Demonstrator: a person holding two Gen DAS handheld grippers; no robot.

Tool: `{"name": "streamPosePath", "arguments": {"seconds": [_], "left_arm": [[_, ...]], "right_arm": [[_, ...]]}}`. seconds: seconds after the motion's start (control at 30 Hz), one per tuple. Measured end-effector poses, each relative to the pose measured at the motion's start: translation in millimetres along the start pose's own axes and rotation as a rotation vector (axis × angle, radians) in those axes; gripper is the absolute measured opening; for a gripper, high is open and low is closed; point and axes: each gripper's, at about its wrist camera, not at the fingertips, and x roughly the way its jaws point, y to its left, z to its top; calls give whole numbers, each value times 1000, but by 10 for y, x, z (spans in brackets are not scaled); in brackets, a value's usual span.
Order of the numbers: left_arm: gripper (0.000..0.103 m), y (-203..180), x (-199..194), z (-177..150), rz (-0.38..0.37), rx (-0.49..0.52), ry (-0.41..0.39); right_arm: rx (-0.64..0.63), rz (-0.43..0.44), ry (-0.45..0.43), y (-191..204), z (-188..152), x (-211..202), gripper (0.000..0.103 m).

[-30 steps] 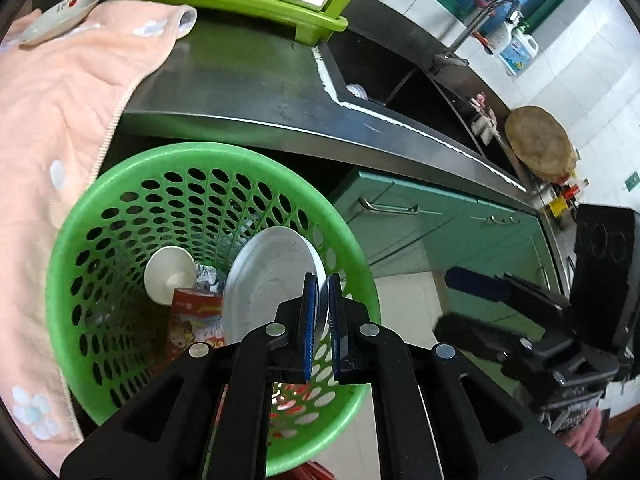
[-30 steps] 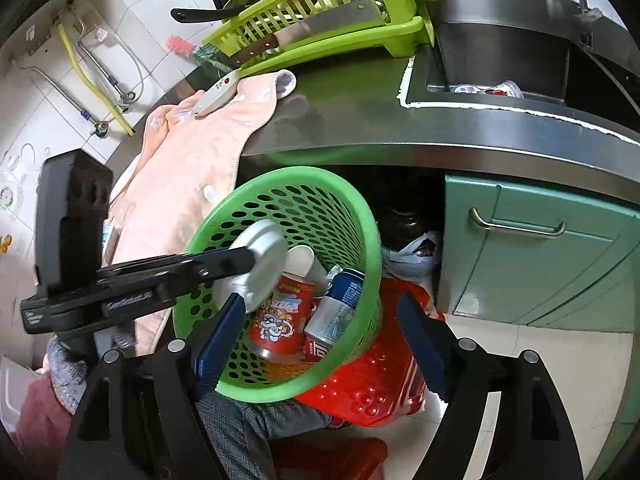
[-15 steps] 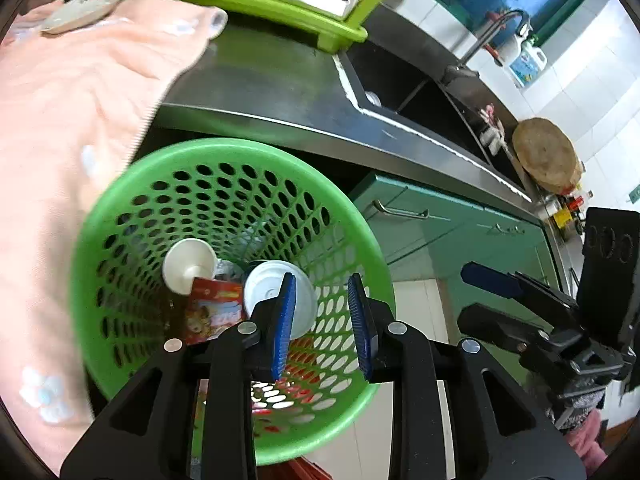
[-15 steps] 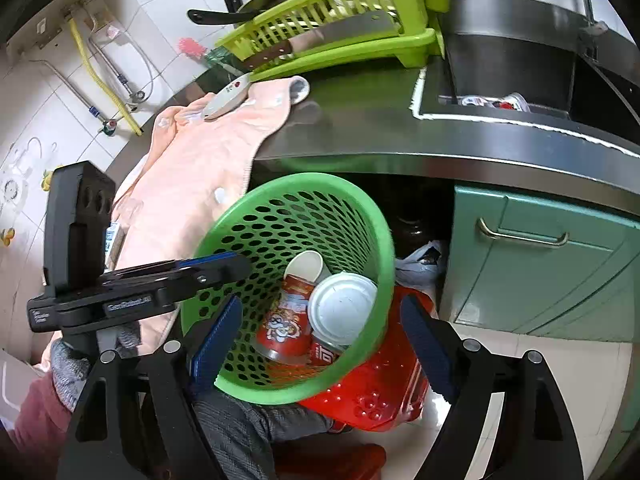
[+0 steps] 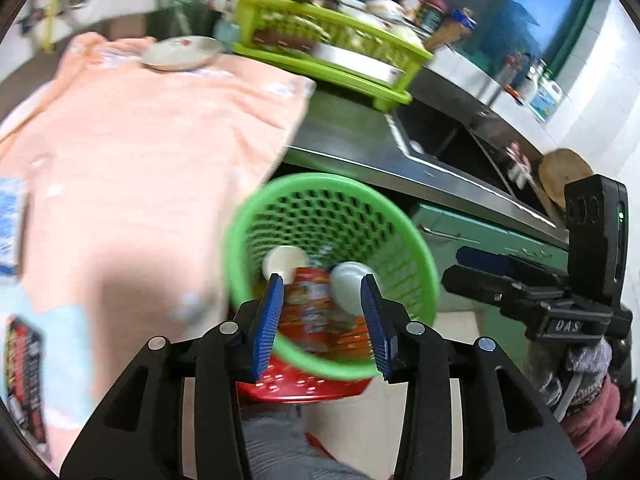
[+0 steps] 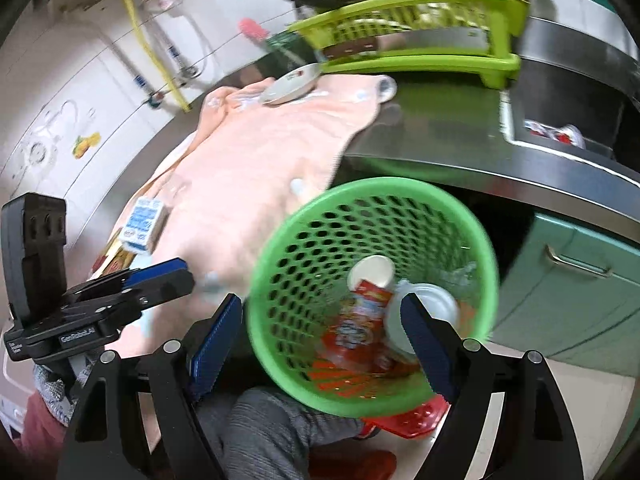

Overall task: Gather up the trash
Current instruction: 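Grasp the black printed box with the left gripper while the right gripper reaches the milk carton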

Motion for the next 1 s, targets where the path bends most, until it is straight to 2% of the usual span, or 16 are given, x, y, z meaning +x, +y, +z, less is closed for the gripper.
{"name": "streamPosePath", "arguments": {"seconds": [0.2,0.37,0.47,0.67,1.0], "left_arm": [[41,501,-537,-211,149,-24,-67],[41,960,-851,-376,261,-72,-77],[51,1201,-1006,-460,321,-98,-87],[52,1547,-1067,-626,394,-94,-46],[56,1825,-885,-726,407,-77,28]], "right_arm": [[-70,49,35,466,52,232,79],[-122,87,65,831,76,423,79],[-151,108,78,1047,88,517,79],[-190,149,99,1406,135,658,79],[-240,174,140,1872,246,933,79]]}}
